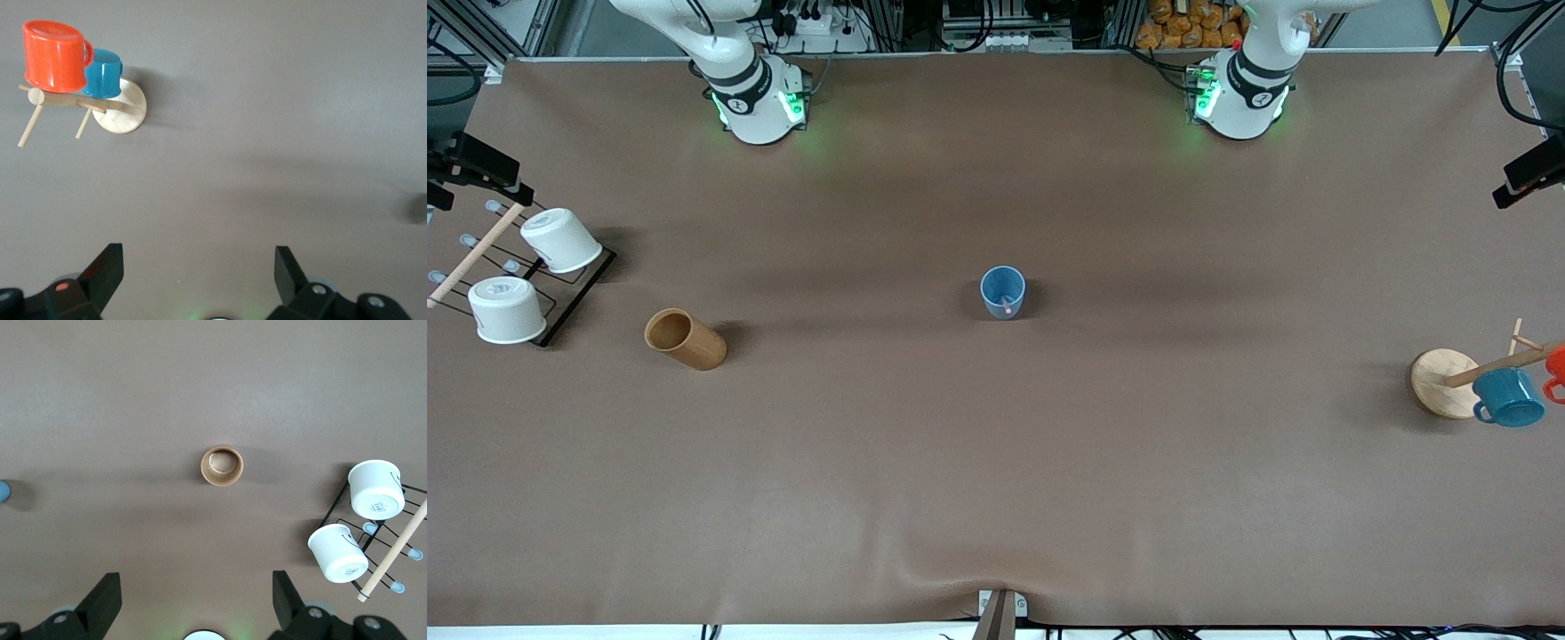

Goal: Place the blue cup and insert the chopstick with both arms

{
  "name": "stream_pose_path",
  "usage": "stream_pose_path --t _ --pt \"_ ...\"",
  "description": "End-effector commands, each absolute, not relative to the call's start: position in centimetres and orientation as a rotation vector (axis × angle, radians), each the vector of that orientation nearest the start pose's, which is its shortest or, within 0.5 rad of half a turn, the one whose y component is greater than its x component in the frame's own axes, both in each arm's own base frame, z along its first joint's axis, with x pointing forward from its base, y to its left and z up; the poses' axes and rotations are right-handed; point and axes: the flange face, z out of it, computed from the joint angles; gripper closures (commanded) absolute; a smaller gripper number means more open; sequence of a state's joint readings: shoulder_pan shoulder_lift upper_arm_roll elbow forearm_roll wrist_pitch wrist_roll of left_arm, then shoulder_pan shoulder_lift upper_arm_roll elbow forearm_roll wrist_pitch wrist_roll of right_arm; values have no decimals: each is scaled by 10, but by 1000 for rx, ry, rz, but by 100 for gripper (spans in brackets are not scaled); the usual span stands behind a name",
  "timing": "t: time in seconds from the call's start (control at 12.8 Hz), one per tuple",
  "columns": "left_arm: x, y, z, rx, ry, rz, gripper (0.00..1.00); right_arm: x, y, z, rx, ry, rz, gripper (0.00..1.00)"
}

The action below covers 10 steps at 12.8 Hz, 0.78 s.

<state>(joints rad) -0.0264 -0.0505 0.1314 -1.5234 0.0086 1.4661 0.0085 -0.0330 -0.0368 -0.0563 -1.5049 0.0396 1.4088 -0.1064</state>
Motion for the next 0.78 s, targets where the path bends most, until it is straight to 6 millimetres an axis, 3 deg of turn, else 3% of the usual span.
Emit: stream_pose_path --t 0.0,0.16,0.39,0.7 --pt "516 52 669 -3141 -102 42 0 521 -35 662 -3076 -52 91 0" --pt "516 30 668 -3139 -40 65 0 523 -32 660 -3076 -59 91 0" --pt "517 13 666 -3137 8 80 0 524 -26 660 -3077 -77 84 0" --pt "518 11 665 -3136 51 82 0 530 -23 666 -3083 -87 10 0"
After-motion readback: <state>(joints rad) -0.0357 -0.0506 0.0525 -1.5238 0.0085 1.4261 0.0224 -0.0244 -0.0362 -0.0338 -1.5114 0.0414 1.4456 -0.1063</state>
